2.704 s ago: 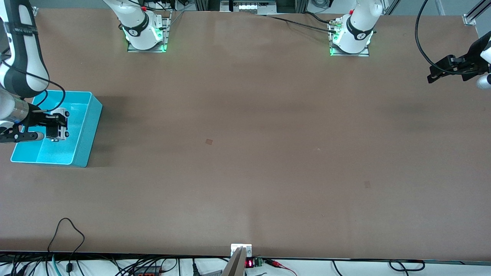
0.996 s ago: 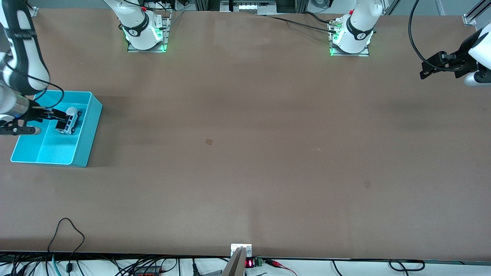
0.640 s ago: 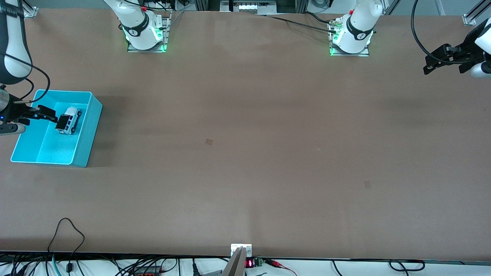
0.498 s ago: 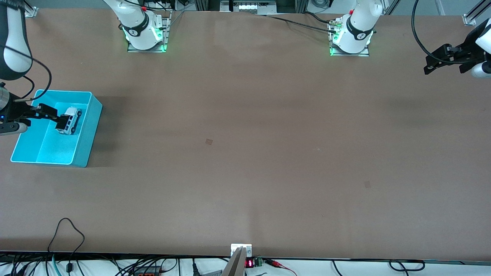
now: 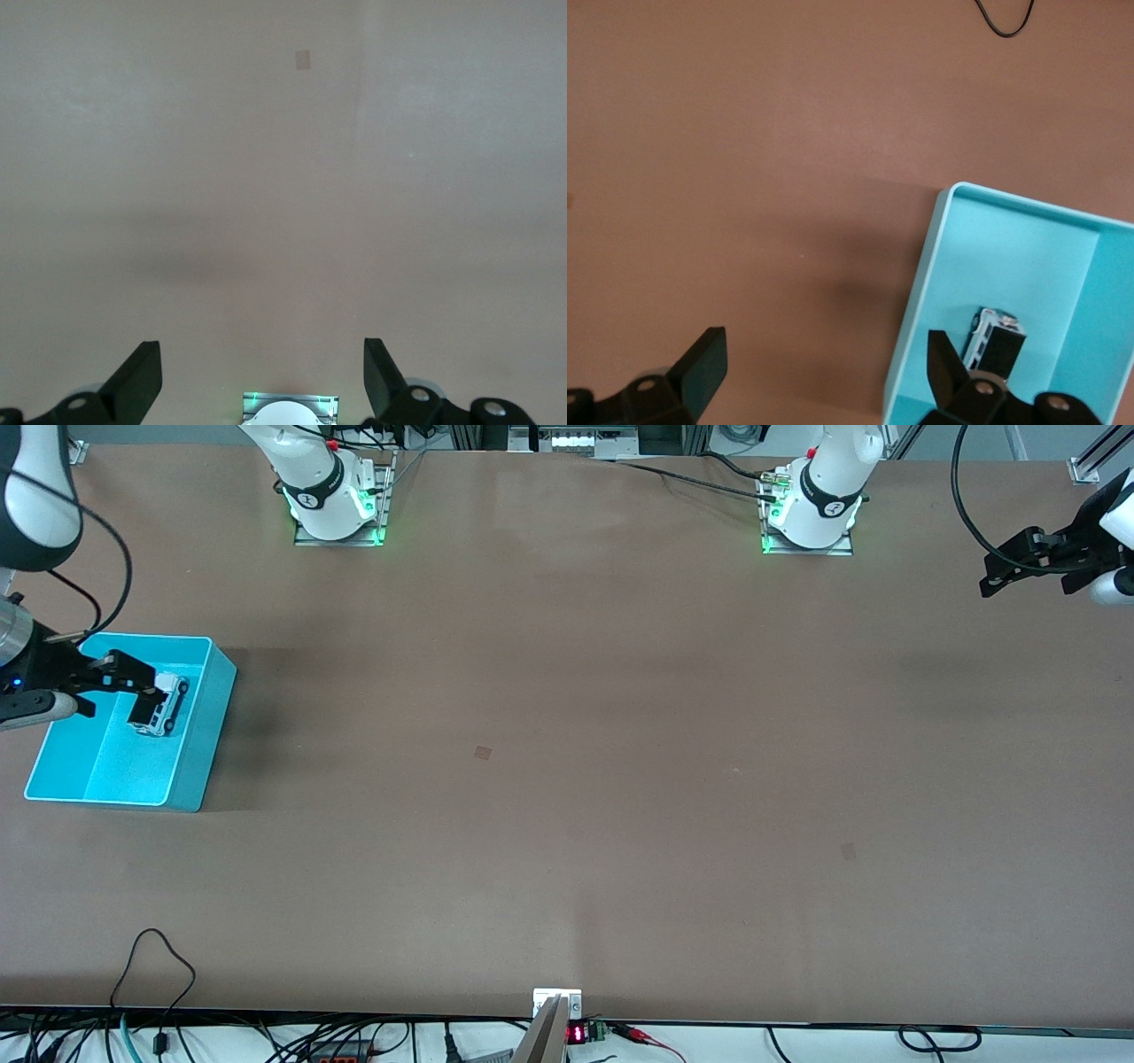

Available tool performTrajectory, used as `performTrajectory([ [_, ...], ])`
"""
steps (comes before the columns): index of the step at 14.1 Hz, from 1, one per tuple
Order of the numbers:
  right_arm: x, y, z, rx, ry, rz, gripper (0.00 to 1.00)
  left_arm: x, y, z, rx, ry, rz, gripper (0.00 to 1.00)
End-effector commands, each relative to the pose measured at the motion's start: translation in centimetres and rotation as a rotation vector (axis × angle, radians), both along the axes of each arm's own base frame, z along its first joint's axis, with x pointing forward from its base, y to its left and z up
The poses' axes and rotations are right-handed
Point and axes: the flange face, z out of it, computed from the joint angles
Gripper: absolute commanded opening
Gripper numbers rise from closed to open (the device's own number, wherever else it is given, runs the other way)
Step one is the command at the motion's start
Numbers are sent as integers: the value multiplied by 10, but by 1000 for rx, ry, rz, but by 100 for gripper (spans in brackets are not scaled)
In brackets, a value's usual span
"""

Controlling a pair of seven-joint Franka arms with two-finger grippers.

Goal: Wind and store white jeep toy

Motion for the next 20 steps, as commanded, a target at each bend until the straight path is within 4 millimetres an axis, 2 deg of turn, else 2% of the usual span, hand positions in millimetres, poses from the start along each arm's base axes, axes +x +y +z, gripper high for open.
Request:
performTrajectory([
  [1, -11, 30, 24, 11, 11, -101, 100, -8, 1, 7, -2, 2, 4, 100],
  [3, -18, 51, 40, 12, -1, -170, 100, -8, 1, 7, -2, 4, 4, 100],
  [5, -27, 62, 54, 10, -6, -158, 100, -8, 0, 8, -3, 0, 4, 100],
  [10, -46, 48, 88, 16, -41, -174, 100, -9, 0, 13, -1, -15, 5, 100],
  [12, -52, 51, 107, 13, -50, -180, 100, -9, 0, 12, -1, -16, 5, 100],
  [13, -53, 54, 125, 10, -56, -219, 100, -9, 1, 12, -2, -16, 7, 100],
  [15, -54, 57, 145, 5, -56, -255, 100, -11, 2, 15, -1, -20, 8, 100],
  [18, -52, 56, 160, 11, -75, -255, 100, -12, 2, 14, -2, -16, 8, 100],
  [20, -32, 55, 158, 9, -63, -254, 100, -12, 1, 14, -1, -15, 7, 100],
])
